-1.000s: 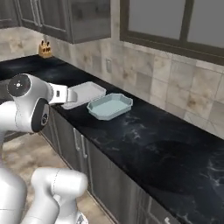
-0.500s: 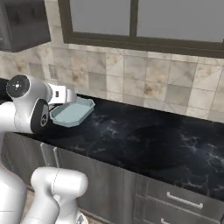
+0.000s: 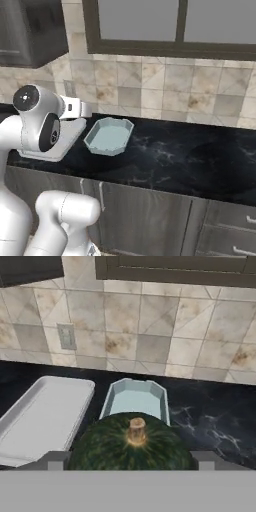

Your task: Place one squash and one chicken drumstick in each tupperware on the nearby counter, to pack two identical lunches.

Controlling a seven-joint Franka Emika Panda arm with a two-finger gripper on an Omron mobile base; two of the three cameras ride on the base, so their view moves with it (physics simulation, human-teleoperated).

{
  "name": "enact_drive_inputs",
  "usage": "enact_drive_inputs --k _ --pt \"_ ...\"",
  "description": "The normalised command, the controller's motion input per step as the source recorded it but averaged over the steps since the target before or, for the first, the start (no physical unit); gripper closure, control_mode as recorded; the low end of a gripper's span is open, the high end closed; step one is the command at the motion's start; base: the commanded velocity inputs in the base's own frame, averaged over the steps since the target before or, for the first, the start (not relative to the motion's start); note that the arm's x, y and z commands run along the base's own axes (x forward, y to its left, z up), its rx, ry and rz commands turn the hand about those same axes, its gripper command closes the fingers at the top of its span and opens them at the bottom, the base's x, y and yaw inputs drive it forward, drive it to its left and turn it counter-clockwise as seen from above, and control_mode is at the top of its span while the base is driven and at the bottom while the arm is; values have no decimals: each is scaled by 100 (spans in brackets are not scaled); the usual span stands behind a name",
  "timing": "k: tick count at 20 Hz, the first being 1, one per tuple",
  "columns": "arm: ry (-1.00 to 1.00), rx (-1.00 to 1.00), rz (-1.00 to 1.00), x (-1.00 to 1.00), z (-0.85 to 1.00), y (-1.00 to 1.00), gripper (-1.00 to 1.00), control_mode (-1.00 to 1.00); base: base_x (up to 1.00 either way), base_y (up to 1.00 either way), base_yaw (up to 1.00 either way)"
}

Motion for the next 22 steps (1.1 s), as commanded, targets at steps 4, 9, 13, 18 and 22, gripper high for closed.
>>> enact_drive_inputs --k 4,9,13,18,22 --pt "0 0 0 0 0 0 100 100 39 100 -11" --pt "0 0 0 0 0 0 100 100 42 90 -9" --pt "0 -3 -5 17 -16 9 100 -100 21 26 -5" --pt "0 -4 -7 35 -49 1 100 -100 0 0 0" --pt "5 0 -1 22 -54 0 100 -100 0 0 0"
